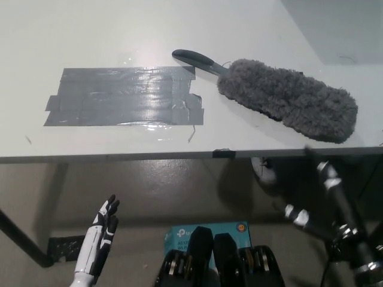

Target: A grey duster is kept infront of the robot in the middle of the table and the robot extends its right arm to grab the duster, picks it up and hands it to a person

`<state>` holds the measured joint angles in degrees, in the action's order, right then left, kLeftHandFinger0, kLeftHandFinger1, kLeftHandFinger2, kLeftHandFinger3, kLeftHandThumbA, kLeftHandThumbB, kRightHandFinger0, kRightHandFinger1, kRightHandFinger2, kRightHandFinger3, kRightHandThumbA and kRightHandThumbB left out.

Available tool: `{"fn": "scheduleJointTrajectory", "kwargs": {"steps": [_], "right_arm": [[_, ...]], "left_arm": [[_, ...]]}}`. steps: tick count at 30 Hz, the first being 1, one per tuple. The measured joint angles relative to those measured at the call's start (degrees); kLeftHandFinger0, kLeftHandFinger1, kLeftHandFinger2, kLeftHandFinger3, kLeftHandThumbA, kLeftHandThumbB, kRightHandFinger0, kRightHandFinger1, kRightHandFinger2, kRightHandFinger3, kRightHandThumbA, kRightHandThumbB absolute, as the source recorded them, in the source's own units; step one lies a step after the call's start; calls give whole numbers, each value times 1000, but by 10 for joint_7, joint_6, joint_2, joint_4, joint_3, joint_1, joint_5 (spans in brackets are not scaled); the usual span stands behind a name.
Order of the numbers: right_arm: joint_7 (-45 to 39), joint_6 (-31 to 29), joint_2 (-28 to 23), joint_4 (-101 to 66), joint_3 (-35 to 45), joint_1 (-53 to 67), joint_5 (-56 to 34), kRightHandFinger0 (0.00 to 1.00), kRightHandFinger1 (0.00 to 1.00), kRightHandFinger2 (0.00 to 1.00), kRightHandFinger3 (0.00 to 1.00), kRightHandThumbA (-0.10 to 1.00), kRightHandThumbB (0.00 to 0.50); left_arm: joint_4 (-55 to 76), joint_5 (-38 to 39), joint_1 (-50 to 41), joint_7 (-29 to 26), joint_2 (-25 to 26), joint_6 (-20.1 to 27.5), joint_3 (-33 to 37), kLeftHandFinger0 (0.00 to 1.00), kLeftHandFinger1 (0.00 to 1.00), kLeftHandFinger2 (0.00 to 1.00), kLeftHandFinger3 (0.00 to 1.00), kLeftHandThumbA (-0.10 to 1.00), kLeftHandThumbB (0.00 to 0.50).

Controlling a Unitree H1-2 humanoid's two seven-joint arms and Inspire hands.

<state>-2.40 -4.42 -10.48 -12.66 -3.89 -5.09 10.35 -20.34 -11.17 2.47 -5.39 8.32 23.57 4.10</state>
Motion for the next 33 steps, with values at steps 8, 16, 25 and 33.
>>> {"fn": "scheduleJointTrajectory", "kwargs": {"steps": [8, 16, 25, 33], "right_arm": [[-8, 91, -41, -35, 26, -128, 41, 1000, 1000, 1000, 1000, 1000, 366], [-38, 184, -94, 152, -23, -316, 96, 1000, 1000, 1000, 1000, 974, 488], [-83, 225, -117, 408, -124, -451, 145, 1000, 1000, 1000, 1000, 894, 500], [-129, 226, -116, 504, -167, -505, 151, 1000, 1000, 1000, 1000, 1000, 500]], "left_arm": [[0, -3, -2, -4, 1, 4, 8, 1000, 1000, 1000, 1000, 1000, 324], [0, -5, -2, -6, 1, 6, 11, 1000, 1000, 1000, 1000, 1000, 321], [0, -8, 8, -6, 6, 11, 11, 1000, 1000, 1000, 1000, 1000, 317], [0, -9, 10, -6, 8, 13, 11, 1000, 1000, 1000, 1000, 1000, 311]]}}
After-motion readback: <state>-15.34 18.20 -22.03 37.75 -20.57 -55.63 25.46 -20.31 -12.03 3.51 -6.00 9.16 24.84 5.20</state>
